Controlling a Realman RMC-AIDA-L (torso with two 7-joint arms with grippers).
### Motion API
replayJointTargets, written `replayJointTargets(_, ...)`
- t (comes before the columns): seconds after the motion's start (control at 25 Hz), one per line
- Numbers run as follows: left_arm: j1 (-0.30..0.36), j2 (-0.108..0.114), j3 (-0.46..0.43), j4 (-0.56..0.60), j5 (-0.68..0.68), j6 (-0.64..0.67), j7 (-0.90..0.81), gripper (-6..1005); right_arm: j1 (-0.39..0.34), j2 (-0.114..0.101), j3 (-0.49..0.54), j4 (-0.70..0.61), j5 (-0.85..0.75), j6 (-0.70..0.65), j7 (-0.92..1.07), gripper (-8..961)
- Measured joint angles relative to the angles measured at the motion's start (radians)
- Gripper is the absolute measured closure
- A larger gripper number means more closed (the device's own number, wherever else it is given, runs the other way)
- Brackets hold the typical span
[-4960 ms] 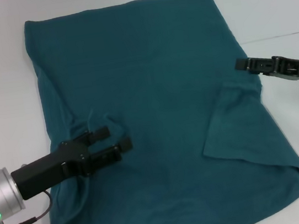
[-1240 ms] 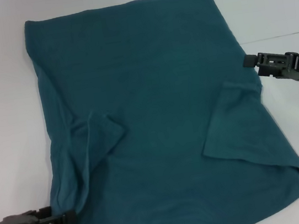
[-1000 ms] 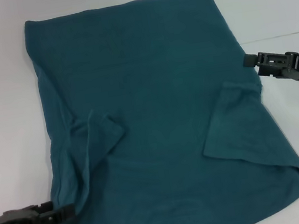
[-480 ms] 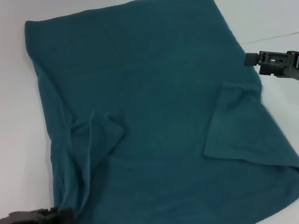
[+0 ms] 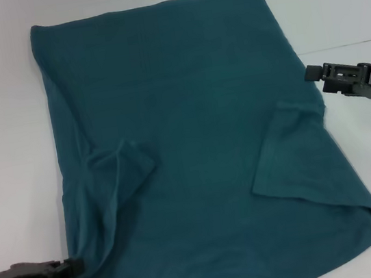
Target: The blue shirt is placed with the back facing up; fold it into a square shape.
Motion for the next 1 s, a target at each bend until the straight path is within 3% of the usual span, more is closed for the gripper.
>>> replayJointTargets(0.08, 0.001, 0.002, -0.003, 0.002, 0.0, 0.003, -0.003, 941, 0.0, 0.0, 0.0, 0.0, 0.0, 0.0, 0.0, 25)
replayJointTargets(0.76, 0.044, 0.018, -0.171, 0.021, -0.001, 0.049, -0.035, 938, -0.061, -0.017, -0.009, -0.022, -0.015, -0.066, 0.006, 25)
replayJointTargets(1.0, 0.058, 0.02, -0.188, 0.027, -0.001, 0.068, -0.03, 938, -0.09, -0.029, -0.012, -0.09, -0.132, -0.11, 0.122, 26)
